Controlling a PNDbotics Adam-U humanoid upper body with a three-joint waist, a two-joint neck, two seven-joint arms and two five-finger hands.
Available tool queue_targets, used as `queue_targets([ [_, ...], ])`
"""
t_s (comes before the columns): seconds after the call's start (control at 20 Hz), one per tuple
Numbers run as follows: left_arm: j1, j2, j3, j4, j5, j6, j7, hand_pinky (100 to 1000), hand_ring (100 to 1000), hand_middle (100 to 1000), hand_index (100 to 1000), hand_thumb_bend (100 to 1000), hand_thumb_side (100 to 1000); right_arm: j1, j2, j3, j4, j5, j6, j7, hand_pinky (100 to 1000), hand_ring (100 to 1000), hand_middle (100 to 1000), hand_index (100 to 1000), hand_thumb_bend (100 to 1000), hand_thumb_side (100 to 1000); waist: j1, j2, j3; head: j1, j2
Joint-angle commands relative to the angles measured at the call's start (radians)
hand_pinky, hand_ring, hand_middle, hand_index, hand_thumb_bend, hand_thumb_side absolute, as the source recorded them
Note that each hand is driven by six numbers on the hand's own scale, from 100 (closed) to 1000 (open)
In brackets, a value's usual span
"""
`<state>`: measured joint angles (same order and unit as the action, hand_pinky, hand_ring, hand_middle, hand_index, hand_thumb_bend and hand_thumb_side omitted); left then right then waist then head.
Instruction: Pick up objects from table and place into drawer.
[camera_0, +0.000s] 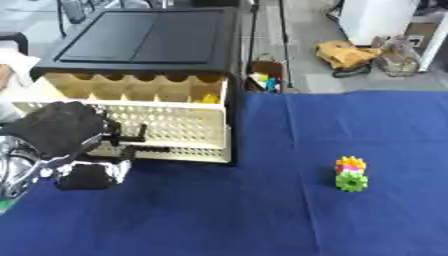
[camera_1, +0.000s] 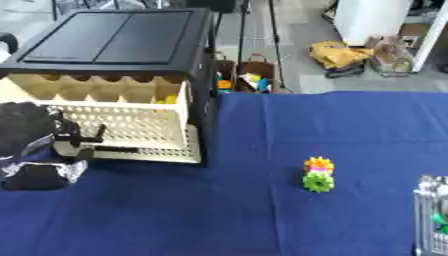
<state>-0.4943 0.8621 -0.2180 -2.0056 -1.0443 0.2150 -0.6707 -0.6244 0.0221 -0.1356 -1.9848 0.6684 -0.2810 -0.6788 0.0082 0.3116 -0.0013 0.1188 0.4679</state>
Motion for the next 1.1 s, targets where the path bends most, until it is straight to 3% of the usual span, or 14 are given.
queue_targets([
  [0.05, 0.006, 0.028, -0.004, 0.006, 0.010, -0.008, -0.002, 100, 100, 100, 623, 110, 771, -0.014, 0.000, 0.003, -0.015, 0.007, 0.000, -0.004, 674, 526, 473, 752, 100, 1000, -0.001, -0.017, 0.000, -0.003, -0.010],
  [0.85, -0.005, 0.029, -0.012, 0.006, 0.017, -0.058, 0.046, 100, 100, 100, 598, 110, 777, -0.013, 0.002, 0.003, -0.015, 0.009, 0.001, -0.009, 674, 525, 474, 751, 100, 1000, -0.002, -0.020, 0.002, -0.004, -0.011],
  [1.1, 0.002, 0.031, -0.006, 0.006, 0.014, -0.058, 0.044, 100, 100, 100, 648, 118, 789, -0.014, 0.003, 0.003, -0.015, 0.011, 0.001, -0.011, 673, 525, 474, 751, 100, 1000, -0.002, -0.022, 0.004, -0.003, -0.013],
])
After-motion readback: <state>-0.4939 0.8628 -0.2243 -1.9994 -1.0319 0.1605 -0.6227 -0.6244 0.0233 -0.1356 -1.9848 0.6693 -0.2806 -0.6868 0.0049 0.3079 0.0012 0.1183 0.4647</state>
